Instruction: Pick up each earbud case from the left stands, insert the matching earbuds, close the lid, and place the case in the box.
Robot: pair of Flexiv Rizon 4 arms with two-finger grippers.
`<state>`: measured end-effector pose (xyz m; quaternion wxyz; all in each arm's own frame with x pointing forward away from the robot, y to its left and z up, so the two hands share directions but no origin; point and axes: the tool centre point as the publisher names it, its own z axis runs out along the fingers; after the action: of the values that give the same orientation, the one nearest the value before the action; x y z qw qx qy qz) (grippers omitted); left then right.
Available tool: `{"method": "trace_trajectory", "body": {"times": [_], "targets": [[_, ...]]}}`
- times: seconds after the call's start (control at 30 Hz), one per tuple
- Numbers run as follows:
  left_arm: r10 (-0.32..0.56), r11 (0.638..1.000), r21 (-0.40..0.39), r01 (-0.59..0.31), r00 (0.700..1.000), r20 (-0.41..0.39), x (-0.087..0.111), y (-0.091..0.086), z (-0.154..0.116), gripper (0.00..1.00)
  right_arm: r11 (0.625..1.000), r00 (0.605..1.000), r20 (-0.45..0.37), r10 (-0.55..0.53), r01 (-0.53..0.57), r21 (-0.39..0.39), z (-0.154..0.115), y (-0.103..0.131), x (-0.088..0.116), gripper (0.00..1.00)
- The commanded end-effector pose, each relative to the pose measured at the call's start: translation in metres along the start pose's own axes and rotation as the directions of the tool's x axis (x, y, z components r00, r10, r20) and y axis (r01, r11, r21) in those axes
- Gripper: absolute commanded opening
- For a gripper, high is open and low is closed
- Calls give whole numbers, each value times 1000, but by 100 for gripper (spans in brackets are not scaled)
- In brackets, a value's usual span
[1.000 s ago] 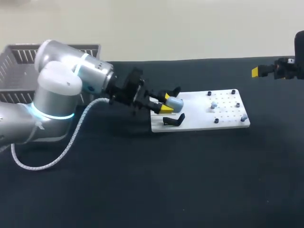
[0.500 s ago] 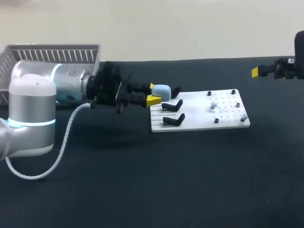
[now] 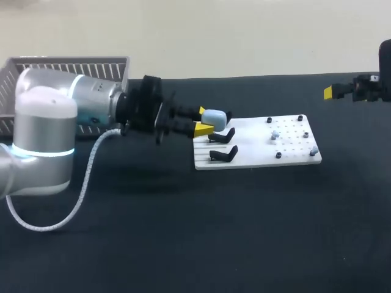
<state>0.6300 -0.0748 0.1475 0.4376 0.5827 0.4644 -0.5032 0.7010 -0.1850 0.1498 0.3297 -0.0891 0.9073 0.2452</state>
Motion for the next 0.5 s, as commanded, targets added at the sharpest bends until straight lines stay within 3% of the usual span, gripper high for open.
{"method": "trace_trajectory", "body": {"times": [0.03,0.5], "targets": [[9,1000,18,-9,1000,-10,-1,4,0,0,1000,1000,0,-1,1,-2,0,0,0,100],[29,999,18,-29,1000,-2,-3,3,2,0,1000,1000,0,-1,1,-2,0,0,0,100]]}}
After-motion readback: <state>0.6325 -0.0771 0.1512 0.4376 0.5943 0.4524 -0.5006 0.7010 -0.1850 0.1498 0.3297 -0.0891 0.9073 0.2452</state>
